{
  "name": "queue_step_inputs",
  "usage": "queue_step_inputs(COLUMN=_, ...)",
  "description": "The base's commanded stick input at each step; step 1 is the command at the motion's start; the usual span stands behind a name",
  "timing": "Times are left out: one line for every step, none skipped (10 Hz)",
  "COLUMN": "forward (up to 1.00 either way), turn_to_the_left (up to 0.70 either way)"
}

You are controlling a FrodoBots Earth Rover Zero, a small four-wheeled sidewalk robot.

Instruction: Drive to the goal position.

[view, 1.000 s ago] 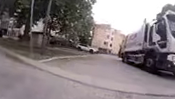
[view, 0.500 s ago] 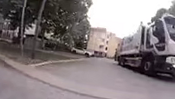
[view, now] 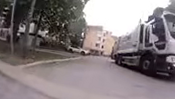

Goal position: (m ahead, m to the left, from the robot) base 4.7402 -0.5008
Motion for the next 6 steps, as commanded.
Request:
queue_step_inputs(forward=0.6, turn_to_the_left=0.0)
queue_step_inputs(forward=0.6, turn_to_the_left=0.0)
queue_step_inputs(forward=0.6, turn_to_the_left=0.0)
queue_step_inputs(forward=0.6, turn_to_the_left=0.0)
queue_step_inputs(forward=0.6, turn_to_the_left=-0.15)
queue_step_inputs(forward=0.6, turn_to_the_left=-0.15)
